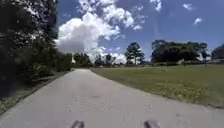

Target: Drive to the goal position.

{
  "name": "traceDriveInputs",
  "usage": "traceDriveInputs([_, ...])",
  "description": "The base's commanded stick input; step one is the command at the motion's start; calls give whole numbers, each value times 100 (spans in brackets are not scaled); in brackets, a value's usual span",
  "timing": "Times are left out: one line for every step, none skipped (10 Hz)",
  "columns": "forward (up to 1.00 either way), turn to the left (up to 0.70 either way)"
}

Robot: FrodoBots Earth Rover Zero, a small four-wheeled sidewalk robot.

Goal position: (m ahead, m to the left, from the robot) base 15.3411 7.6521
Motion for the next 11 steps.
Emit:
traceDriveInputs([50, 25])
traceDriveInputs([50, 25])
traceDriveInputs([50, 25])
traceDriveInputs([50, 25])
traceDriveInputs([50, 25])
traceDriveInputs([50, 25])
traceDriveInputs([50, 25])
traceDriveInputs([50, 25])
traceDriveInputs([50, 25])
traceDriveInputs([50, 22])
traceDriveInputs([50, 8])
